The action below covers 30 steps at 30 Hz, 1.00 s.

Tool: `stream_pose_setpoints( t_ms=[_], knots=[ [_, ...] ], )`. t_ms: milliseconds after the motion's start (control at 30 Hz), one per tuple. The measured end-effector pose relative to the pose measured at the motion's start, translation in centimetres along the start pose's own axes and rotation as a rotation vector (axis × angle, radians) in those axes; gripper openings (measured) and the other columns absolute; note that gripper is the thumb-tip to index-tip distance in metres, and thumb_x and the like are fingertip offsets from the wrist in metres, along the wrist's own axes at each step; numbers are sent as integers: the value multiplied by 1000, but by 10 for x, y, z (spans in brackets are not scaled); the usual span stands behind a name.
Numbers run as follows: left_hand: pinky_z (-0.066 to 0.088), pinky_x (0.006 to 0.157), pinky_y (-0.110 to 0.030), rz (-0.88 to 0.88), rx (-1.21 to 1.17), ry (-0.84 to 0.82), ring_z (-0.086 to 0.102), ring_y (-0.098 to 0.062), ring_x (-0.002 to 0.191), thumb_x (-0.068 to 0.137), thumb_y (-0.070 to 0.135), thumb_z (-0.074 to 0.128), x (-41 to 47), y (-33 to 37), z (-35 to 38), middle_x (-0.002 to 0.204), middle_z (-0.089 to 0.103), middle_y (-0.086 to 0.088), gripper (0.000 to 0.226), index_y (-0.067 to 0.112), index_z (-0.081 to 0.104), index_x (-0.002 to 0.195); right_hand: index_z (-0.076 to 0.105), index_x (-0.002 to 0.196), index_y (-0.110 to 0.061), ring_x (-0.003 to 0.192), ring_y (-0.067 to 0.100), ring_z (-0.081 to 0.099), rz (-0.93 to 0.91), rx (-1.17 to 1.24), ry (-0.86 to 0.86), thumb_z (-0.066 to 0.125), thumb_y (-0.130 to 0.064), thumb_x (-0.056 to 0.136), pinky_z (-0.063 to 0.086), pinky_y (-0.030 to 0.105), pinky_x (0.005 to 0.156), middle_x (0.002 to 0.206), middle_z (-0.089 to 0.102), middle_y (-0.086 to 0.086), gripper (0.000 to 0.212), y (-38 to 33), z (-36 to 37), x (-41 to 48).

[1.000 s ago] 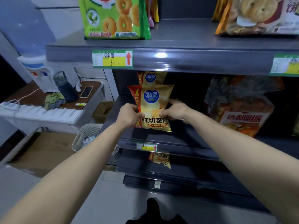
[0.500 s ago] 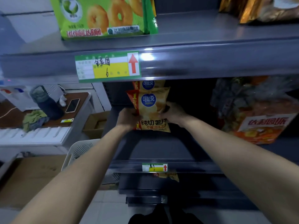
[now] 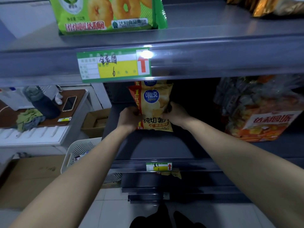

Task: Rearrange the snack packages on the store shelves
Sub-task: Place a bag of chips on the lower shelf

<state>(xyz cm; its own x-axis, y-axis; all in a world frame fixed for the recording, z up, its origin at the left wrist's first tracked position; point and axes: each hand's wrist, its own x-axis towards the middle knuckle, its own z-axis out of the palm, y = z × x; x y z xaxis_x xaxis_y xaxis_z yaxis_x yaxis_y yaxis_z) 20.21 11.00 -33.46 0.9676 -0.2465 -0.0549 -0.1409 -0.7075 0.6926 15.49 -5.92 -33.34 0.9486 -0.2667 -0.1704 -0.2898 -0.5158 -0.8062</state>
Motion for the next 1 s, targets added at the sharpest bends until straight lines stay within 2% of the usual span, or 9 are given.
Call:
stream_pose_setpoints(
  t_ms=[133,233,300,400,467,567,633,767,1000],
  knots=[
    [34,67,-20,-3,75,-4,62,-19,97,88,23,61,-6,3,-1,111,68,-9,26,7,67,107,49,124,-9,114,21,55,14,-31,-9,69,-18,85,41,24,81,126,57,7,45,0,-1,-12],
    [35,63,-18,-22,54,-7,60,-16,90,87,22,62,-13,4,-1,112,68,-9,27,8,67,109,48,127,-10,115,21,56,10,-14,-1,71,-21,83,41,22,81,127,58,5,50,-1,-2,-21],
    [37,62,-16,-17,72,-37,61,-17,93,87,19,61,-19,6,0,115,67,-9,28,8,65,113,49,127,-12,116,22,56,12,-32,-2,72,-19,82,44,23,85,128,58,6,52,1,0,-24],
    [43,76,-24,-21,133,-79,61,-26,106,87,13,61,-26,5,4,118,65,-13,29,5,63,115,44,133,-13,118,24,54,52,-72,-41,72,-11,80,46,26,88,131,55,6,60,5,4,-31],
    [47,82,-29,-18,103,-73,60,-28,108,86,9,62,-30,5,7,119,64,-15,30,3,62,115,39,137,-15,117,25,55,90,2,-86,73,-6,78,50,30,92,132,54,6,68,8,7,-33],
    [42,74,-24,11,52,-12,62,-26,106,85,3,60,-35,7,10,115,66,-14,27,3,63,112,32,142,-19,115,27,56,98,127,-89,71,-2,78,53,43,93,129,53,6,78,5,8,-36],
    [40,71,-21,38,4,58,62,-26,104,84,1,60,-36,9,10,112,67,-13,26,2,63,109,33,141,-20,113,24,55,47,168,-38,70,1,78,53,41,91,126,53,6,75,2,6,-34],
    [39,67,-19,35,-162,181,58,-17,89,84,6,63,-27,10,8,97,63,-4,20,2,59,103,42,131,-15,102,14,53,-81,256,73,67,2,79,47,26,79,113,54,0,60,-5,-1,-31],
    [31,59,-8,5,-94,136,54,-16,87,83,7,64,-3,-11,18,103,65,-8,20,3,59,102,38,132,-14,104,16,52,-13,167,10,68,-6,82,46,28,83,111,53,1,59,4,7,-18]
  ],
)
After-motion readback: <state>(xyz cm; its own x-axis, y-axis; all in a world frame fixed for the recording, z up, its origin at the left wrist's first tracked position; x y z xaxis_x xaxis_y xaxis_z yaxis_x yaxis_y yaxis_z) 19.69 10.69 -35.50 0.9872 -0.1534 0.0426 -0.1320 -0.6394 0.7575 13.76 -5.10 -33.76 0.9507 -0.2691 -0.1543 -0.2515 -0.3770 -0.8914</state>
